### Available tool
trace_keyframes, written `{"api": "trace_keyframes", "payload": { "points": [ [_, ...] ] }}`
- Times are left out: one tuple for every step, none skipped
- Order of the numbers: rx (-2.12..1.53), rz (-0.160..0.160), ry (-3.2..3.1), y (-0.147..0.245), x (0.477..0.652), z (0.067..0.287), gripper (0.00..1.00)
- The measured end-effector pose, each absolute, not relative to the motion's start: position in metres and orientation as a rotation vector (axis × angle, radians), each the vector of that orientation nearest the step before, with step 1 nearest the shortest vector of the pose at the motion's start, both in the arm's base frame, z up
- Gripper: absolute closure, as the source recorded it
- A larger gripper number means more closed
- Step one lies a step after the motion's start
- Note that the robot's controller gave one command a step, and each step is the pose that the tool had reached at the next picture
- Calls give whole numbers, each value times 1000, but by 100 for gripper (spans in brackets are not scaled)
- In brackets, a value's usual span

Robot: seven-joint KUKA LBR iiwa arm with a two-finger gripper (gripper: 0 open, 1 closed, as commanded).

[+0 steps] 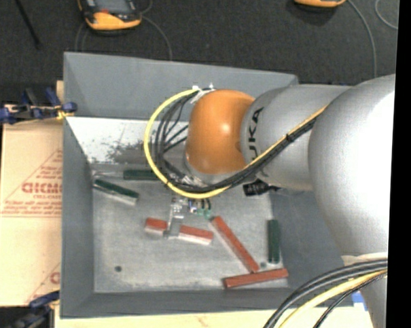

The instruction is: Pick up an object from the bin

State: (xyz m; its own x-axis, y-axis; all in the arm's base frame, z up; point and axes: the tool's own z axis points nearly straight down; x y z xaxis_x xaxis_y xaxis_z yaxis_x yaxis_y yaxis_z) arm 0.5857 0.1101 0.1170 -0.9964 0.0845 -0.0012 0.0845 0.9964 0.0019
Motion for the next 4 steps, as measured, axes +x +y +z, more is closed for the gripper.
{"api": "trace_keyframes", "payload": {
  "points": [
    [12,1,3140,115,518,70,100],
    [15,2,3140,115,518,70,0],
    [18,3,3139,115,518,71,100],
    [20,3,3140,115,518,70,0]
  ]
}}
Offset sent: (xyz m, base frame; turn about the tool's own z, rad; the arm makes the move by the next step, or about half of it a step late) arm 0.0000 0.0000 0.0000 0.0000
